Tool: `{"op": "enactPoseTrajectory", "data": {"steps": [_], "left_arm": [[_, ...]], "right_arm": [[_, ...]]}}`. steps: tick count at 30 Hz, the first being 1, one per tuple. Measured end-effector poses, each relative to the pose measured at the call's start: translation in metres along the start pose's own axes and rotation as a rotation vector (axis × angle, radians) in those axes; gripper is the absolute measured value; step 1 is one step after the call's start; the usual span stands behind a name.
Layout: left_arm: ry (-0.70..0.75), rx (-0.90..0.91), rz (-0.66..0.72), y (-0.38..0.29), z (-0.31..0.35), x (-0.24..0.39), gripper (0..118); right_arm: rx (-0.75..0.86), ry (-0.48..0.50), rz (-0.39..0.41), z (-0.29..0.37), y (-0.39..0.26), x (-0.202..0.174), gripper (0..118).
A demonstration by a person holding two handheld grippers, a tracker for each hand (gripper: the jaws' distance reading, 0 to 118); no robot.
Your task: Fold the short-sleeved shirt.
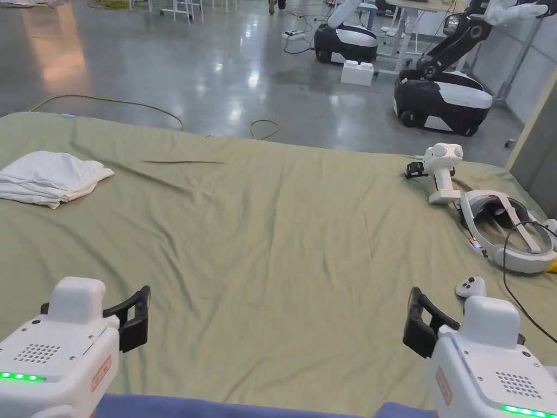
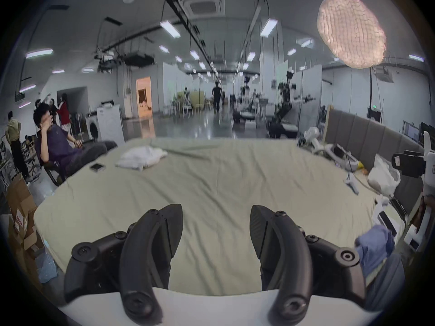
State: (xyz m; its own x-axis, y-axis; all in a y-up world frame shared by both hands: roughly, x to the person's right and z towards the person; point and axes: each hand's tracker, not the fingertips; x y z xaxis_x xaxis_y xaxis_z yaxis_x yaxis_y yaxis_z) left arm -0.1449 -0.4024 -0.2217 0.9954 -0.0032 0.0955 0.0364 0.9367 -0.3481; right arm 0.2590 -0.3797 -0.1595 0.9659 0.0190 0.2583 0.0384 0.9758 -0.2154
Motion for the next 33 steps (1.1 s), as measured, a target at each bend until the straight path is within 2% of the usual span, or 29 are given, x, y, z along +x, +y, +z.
{"op": "enactPoseTrajectory", "data": {"steps": [2, 3, 6, 7, 9, 17, 22, 27, 29, 30, 33], "left_arm": [[0.013, 0.049, 0.01, 0.008, 0.002, 0.005, 61], [0.013, 0.07, 0.005, 0.015, 0.007, 0.012, 50], [0.045, 0.148, -0.029, 0.025, 0.014, 0.021, 29], [0.1, 0.165, -0.051, 0.027, 0.009, 0.02, 8], [0.063, 0.183, -0.033, 0.032, 0.008, 0.018, 6], [0.057, 0.192, 0.004, 0.042, 0.004, 0.008, 3], [-0.012, -0.031, 0.044, 0.027, 0.0, -0.034, 3], [-0.082, -0.314, 0.177, -0.015, -0.007, -0.098, 3], [-0.121, -0.403, 0.23, -0.037, -0.009, -0.12, 10], [-0.148, -0.461, 0.261, -0.048, -0.011, -0.13, 18], [-0.254, -0.628, 0.375, -0.081, -0.019, -0.15, 68]], "right_arm": [[0.054, -0.01, -0.002, -0.001, 0.005, -0.014, 58], [0.08, -0.011, -0.008, -0.001, 0.008, -0.02, 50], [0.127, -0.009, -0.016, -0.003, 0.012, -0.033, 33], [0.141, -0.013, -0.013, -0.004, 0.014, -0.037, 10], [0.155, -0.008, -0.009, -0.006, 0.017, -0.041, 3], [0.193, -0.002, -0.009, -0.01, 0.024, -0.048, 0], [0.16, 0.02, 0.012, -0.017, 0.023, -0.048, 0], [0.088, 0.047, 0.035, -0.025, 0.013, -0.051, 0], [0.058, 0.051, 0.052, -0.027, 0.008, -0.054, 0], [0.043, 0.058, 0.054, -0.029, 0.005, -0.054, 0], [0.0, 0.067, 0.048, -0.031, -0.002, -0.056, 0]]}}
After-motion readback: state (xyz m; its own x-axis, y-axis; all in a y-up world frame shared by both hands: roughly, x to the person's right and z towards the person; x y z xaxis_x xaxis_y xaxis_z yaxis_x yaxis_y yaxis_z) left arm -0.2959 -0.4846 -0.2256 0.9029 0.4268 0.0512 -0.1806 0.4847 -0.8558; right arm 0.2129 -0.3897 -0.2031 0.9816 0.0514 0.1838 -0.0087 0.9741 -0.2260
